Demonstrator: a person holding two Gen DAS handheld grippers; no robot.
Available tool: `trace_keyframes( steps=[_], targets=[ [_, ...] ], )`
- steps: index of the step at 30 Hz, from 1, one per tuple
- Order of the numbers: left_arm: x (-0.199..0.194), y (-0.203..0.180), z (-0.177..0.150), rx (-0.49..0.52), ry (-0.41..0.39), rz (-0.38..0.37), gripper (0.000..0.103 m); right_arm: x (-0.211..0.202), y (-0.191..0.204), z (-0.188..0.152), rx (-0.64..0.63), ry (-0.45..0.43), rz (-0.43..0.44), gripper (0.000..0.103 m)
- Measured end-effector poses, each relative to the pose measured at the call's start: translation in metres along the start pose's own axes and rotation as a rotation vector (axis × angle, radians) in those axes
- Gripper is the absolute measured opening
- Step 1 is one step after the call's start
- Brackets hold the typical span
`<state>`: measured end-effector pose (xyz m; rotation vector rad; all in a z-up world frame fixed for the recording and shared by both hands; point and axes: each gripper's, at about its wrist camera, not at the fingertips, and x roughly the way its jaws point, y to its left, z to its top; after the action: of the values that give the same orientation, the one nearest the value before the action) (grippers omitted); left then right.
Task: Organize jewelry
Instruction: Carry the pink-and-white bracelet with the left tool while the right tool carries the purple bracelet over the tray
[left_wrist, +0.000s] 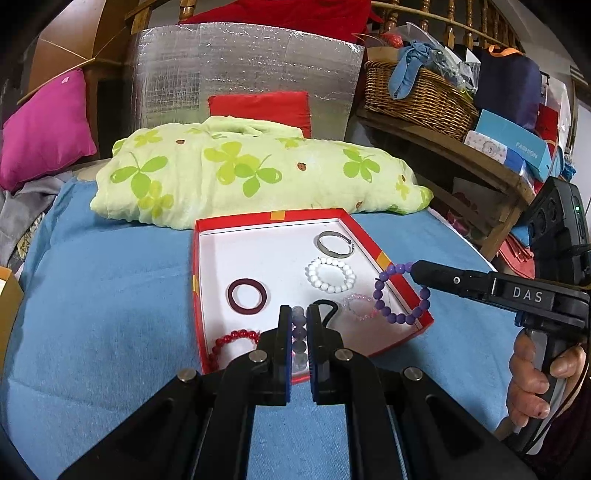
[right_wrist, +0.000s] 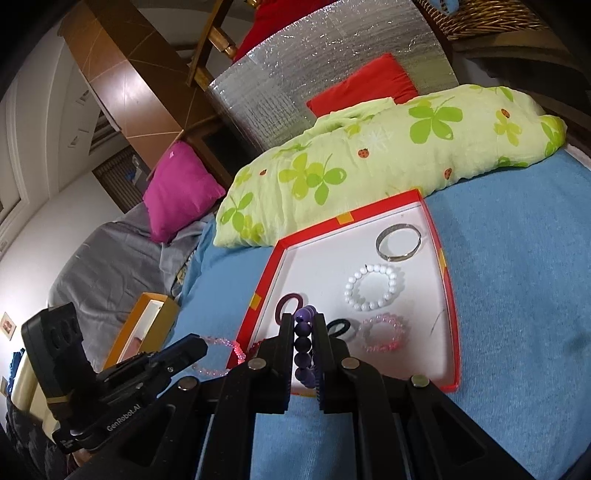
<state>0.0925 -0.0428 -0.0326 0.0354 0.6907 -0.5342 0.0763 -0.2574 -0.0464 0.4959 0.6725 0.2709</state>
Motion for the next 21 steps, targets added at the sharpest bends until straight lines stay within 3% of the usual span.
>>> trace_keyframes(
  steps=[12,21],
  targets=[
    [0.018,-0.006,0.022,0.091,-0.002,0.087,0.007,0.022,-0.026,0.021,0.11,-0.032,0.023,0.011],
    [0.033,0.002,0.038,0.131,0.003,0.148,0.007,0.034,-0.024,0.03,0.118,-0.04,0.035,0.011]
  ],
)
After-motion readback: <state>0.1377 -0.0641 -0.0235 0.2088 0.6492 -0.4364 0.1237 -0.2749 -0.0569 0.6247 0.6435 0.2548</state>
